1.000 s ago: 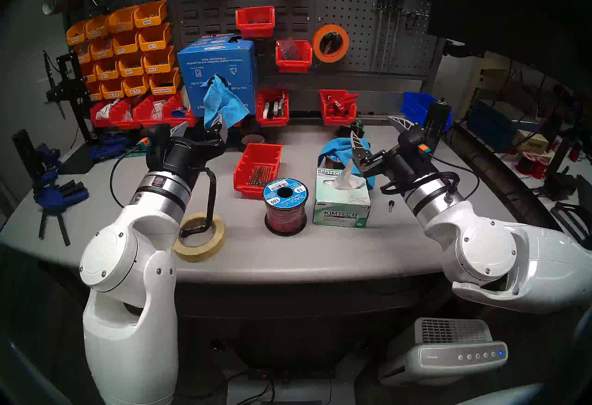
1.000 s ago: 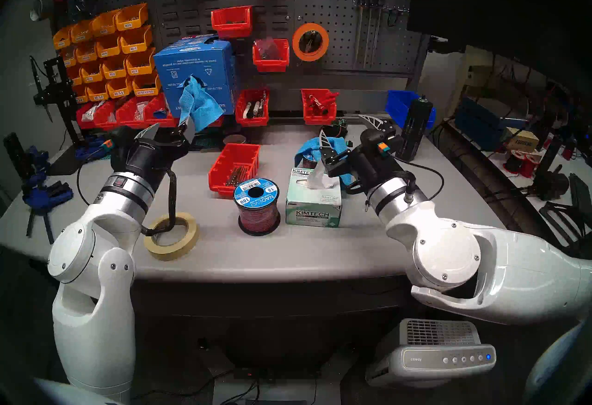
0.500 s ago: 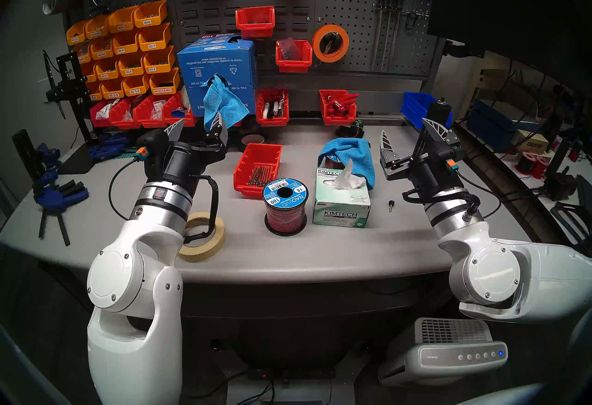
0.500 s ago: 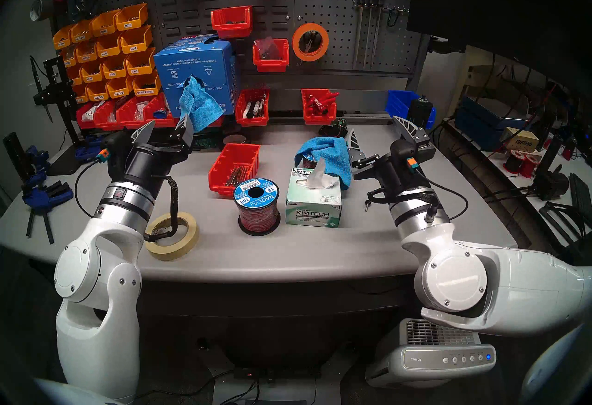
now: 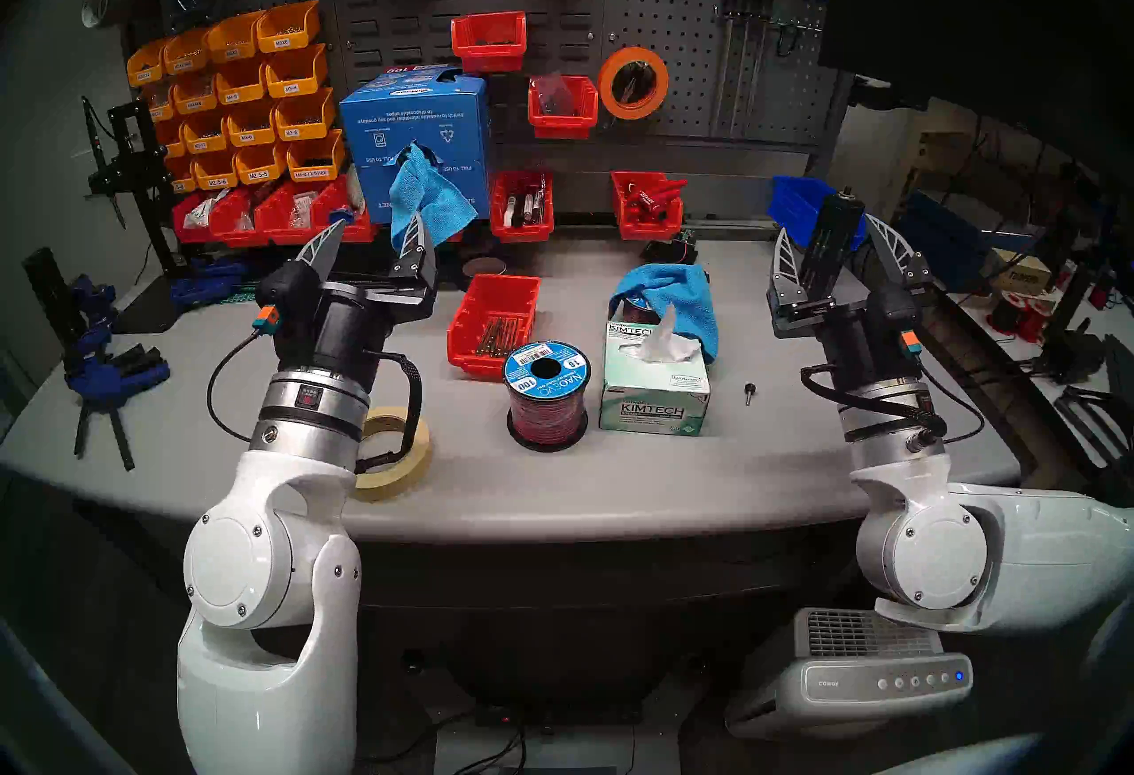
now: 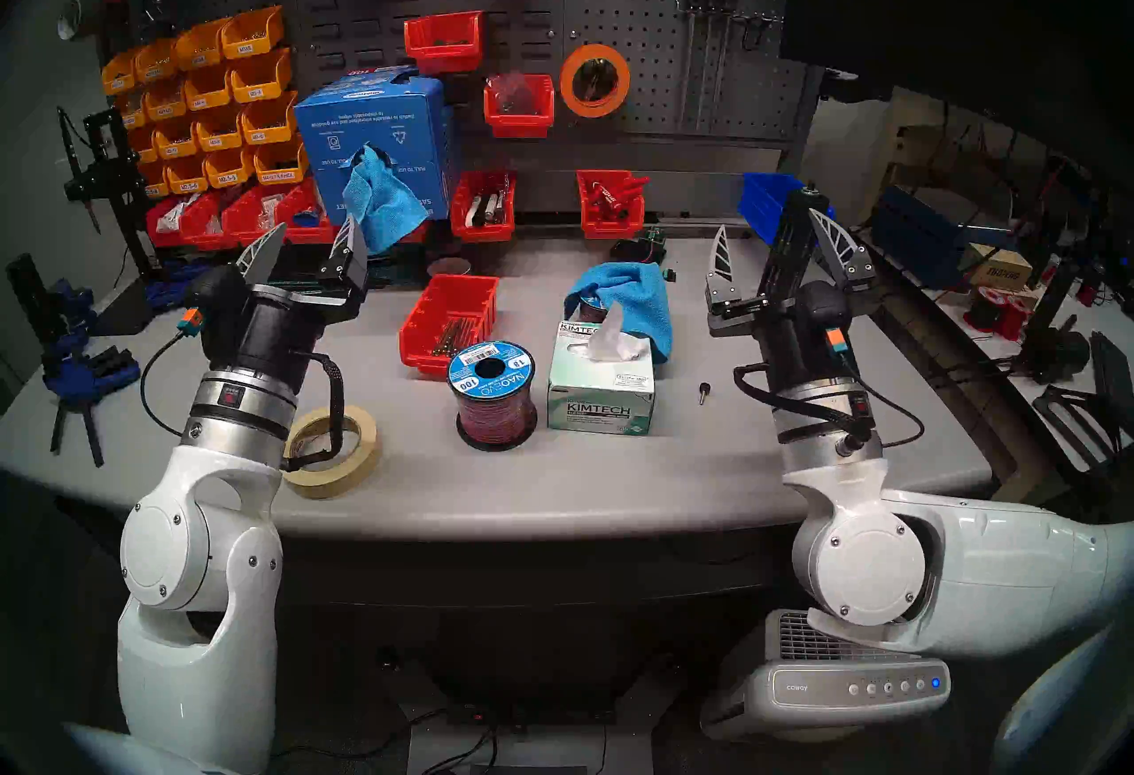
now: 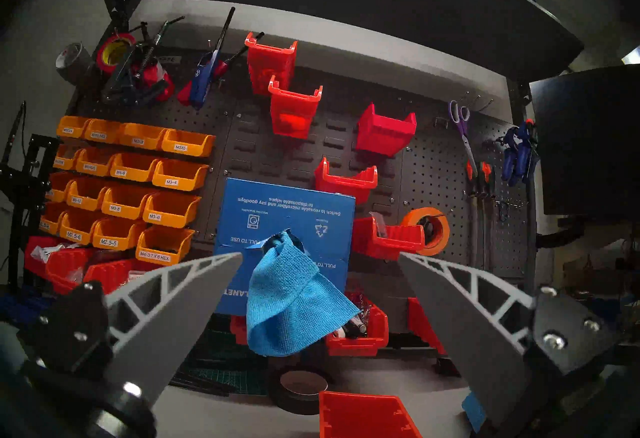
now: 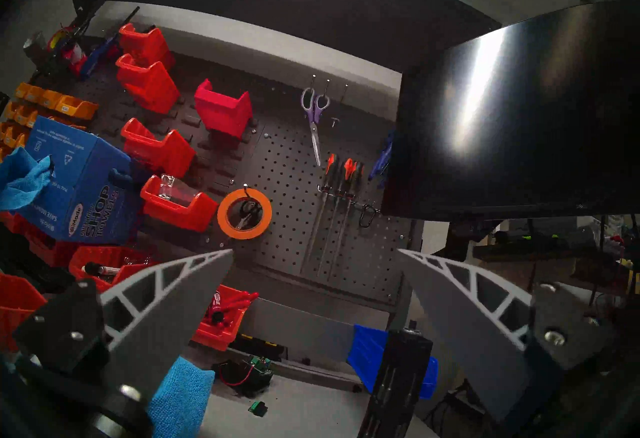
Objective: Take out a shop towel
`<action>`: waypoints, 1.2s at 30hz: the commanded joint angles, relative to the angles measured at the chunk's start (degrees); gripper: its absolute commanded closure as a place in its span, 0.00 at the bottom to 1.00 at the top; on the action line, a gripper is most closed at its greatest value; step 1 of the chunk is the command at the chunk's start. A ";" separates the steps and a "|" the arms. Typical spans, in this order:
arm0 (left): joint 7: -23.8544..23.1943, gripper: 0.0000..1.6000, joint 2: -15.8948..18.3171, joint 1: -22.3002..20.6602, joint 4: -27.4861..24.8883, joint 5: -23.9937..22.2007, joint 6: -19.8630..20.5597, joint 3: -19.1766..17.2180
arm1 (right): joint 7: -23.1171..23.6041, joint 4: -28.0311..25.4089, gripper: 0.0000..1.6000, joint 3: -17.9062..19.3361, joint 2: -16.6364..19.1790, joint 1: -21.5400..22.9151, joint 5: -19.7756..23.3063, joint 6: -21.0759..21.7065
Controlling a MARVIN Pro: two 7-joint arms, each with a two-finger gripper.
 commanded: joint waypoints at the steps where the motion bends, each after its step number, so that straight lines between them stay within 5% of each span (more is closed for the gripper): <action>1: -1.30 0.00 -0.84 -0.31 0.13 0.65 -7.06 -0.53 | -3.16 3.31 0.00 1.92 -4.05 1.32 -1.36 -7.26; 6: -1.60 0.00 -1.04 -0.27 1.12 0.80 -10.43 -0.66 | -3.42 4.64 0.00 2.71 -5.45 1.87 0.02 -11.36; 18: -2.63 0.00 -1.81 -0.86 4.09 0.43 -18.64 -0.51 | 5.66 8.78 0.00 5.57 -6.87 1.83 5.73 -23.44; 23: -2.74 0.00 -1.85 -0.89 4.02 -0.20 -18.22 -0.39 | 8.42 9.58 0.00 6.68 -7.41 0.55 8.10 -24.85; 29: -2.73 0.00 -1.08 0.45 1.51 -0.96 -10.58 -0.28 | 11.32 10.74 0.00 7.90 -9.21 -1.71 10.49 -25.95; 36: -2.53 0.00 -0.63 -0.46 0.47 -0.46 -6.97 -0.90 | 12.21 10.80 0.00 9.03 -9.91 -2.89 10.95 -26.00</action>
